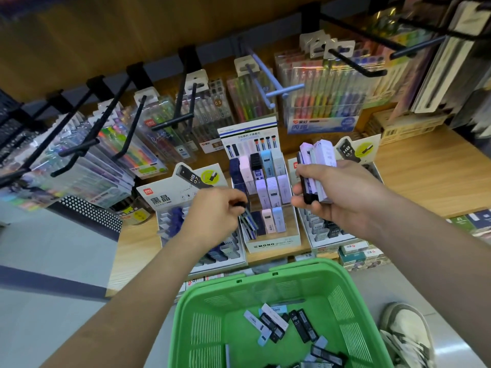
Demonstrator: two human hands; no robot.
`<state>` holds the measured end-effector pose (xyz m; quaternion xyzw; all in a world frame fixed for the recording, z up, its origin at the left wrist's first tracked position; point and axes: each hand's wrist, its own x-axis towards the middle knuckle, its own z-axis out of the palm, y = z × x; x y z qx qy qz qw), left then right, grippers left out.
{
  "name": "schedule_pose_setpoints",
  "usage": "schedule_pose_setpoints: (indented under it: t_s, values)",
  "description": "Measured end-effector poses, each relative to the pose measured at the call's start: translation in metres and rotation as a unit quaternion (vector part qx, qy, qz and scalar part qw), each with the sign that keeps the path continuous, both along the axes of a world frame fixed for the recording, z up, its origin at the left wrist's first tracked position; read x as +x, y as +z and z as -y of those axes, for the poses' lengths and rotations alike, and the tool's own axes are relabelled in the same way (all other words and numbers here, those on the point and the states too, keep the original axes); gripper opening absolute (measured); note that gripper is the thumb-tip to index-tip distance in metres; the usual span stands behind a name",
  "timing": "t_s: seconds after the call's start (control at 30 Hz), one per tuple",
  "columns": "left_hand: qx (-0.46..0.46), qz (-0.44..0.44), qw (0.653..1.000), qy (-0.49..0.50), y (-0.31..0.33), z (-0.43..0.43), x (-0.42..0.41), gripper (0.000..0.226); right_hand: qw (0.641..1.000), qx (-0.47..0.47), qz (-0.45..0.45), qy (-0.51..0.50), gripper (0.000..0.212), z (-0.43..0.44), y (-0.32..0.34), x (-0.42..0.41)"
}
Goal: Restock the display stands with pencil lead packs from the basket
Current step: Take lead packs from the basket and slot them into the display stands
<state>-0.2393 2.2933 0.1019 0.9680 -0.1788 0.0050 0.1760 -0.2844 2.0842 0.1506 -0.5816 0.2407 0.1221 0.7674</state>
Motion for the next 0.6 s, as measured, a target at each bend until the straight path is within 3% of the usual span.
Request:
schedule_pose_setpoints:
  t_s: [0.2,0.43,0.6]
  values:
    - [0.112,-0.022,0.992,-0.062,-0.036,-0.004,-0.004,0.018,1.000,0.022,-0.006,-0.007,0.007,-0.004,0.001,0.000]
    - [0.255,0.078,0.959,-0.094,-0.056,0.000,-0.009,0.012,0.999,0.052,-0.006,-0.007,0.017,-0.001,-0.001,0.000]
    - [0.249,0.150,0.950,-0.112,-0.060,0.000,-0.014,0.025,1.000,0.015,-0.002,0.005,0.010,0.001,-0.003,0.000]
